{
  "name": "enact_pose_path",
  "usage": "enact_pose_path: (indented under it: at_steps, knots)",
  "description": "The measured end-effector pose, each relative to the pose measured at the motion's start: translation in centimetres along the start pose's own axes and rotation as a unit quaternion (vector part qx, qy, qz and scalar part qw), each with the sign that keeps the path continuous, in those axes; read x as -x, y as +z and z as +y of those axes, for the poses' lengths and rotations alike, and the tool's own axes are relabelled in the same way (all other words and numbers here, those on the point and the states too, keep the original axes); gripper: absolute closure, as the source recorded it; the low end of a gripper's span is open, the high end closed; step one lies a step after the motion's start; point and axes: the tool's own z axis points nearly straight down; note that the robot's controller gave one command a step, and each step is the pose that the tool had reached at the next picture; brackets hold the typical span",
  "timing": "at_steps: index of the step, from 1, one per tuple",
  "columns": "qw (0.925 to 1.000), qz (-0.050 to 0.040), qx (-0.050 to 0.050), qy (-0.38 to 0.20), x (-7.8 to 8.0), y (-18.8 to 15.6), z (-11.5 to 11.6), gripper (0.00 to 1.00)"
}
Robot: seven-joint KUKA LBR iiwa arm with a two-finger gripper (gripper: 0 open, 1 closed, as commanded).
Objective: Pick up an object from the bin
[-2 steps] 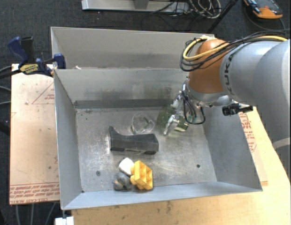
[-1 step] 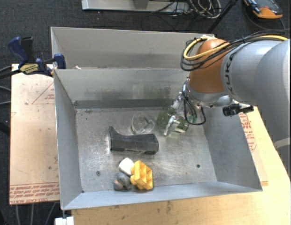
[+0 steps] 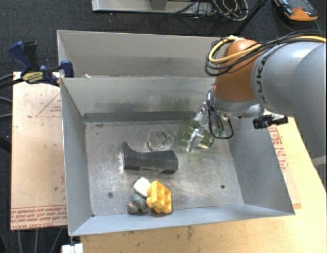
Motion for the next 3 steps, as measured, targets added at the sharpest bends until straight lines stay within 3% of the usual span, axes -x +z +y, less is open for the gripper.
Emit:
enact_pose_path:
  at_steps: [3]
  knots:
    - [1.0, -0.0007, 0.001, -0.001, 0.2, -3.2, 0.1, 1.0]
